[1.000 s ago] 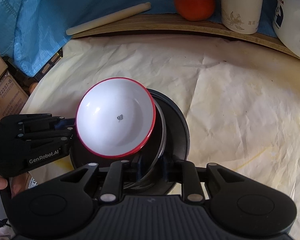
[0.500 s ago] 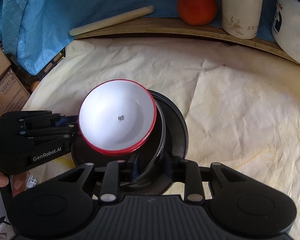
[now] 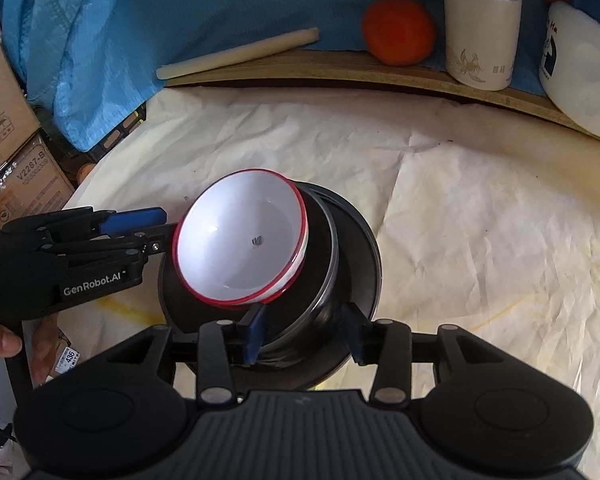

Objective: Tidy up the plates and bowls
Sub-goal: 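Lower the nested bowls onto the plate stack and open both tools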

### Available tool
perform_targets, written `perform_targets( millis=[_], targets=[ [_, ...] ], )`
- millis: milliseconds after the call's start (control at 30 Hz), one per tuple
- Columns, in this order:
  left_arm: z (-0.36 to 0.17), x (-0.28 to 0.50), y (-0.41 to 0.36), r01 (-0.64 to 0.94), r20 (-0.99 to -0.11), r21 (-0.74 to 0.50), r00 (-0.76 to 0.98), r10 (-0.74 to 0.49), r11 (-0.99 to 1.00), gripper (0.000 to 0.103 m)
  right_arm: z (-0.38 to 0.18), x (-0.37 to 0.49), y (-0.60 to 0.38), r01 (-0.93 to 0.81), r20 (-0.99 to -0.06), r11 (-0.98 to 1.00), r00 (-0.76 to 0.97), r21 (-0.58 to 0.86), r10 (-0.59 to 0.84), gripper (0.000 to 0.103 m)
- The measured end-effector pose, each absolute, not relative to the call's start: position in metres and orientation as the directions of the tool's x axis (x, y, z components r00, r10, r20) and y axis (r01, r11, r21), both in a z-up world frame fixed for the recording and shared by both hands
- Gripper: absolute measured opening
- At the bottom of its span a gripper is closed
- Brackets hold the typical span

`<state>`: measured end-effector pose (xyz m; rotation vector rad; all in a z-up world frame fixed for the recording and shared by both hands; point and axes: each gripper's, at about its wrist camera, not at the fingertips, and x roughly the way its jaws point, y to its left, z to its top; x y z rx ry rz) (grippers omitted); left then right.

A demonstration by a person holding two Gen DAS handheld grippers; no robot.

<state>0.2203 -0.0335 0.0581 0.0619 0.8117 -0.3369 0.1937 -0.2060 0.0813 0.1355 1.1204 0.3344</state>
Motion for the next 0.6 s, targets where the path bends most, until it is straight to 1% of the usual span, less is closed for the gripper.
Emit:
perform_targets(
  millis=[67, 133, 167, 233, 267, 367, 433, 500, 567, 600],
  targets=[
    [0.060, 0.217, -0.031, 0.309, -0.713, -0.074, 0.648, -0.267, 0.948, 0.043, 0.083, 0.191, -0.208, -0.197, -0.851, 0.940, 0.404, 0.277, 0.336, 0.048],
    [0.062, 0.214, -0.028, 0.294, -0.700, -0.080, 0.664, -0.264, 0.952, 0.049, 0.085, 0.188, -0.210, -0.200, -0.843, 0.938, 0.414, 0.284, 0.343, 0.051],
    [0.063, 0.212, -0.025, 0.286, -0.694, -0.079, 0.672, -0.258, 0.955, 0.051, 0.085, 0.186, -0.211, -0.201, -0.838, 0.936, 0.421, 0.288, 0.348, 0.055],
    [0.065, 0.207, -0.021, 0.272, -0.674, -0.081, 0.694, -0.254, 0.959, 0.064, 0.086, 0.182, -0.213, -0.207, -0.827, 0.933, 0.433, 0.295, 0.358, 0.058],
    [0.067, 0.204, -0.018, 0.268, -0.664, -0.092, 0.701, -0.260, 0.959, 0.067, 0.087, 0.179, -0.213, -0.210, -0.822, 0.931, 0.439, 0.299, 0.363, 0.060],
    [0.069, 0.197, -0.013, 0.258, -0.649, -0.109, 0.713, -0.265, 0.960, 0.069, 0.087, 0.174, -0.214, -0.213, -0.807, 0.921, 0.444, 0.327, 0.389, 0.063],
    [0.069, 0.191, -0.011, 0.253, -0.638, -0.109, 0.723, -0.263, 0.961, 0.077, 0.085, 0.170, -0.214, -0.214, -0.800, 0.917, 0.449, 0.337, 0.398, 0.066],
    [0.070, 0.184, -0.009, 0.248, -0.623, -0.111, 0.737, -0.262, 0.962, 0.082, 0.085, 0.164, -0.215, -0.214, -0.791, 0.916, 0.463, 0.338, 0.400, 0.069],
    [0.069, 0.176, -0.007, 0.245, -0.610, -0.115, 0.747, -0.263, 0.963, 0.083, 0.085, 0.158, -0.215, -0.214, -0.779, 0.915, 0.480, 0.341, 0.403, 0.071],
    [0.069, 0.173, -0.006, 0.244, -0.606, -0.116, 0.751, -0.263, 0.963, 0.084, 0.085, 0.154, -0.216, -0.213, -0.773, 0.914, 0.488, 0.345, 0.406, 0.075]
  ],
)
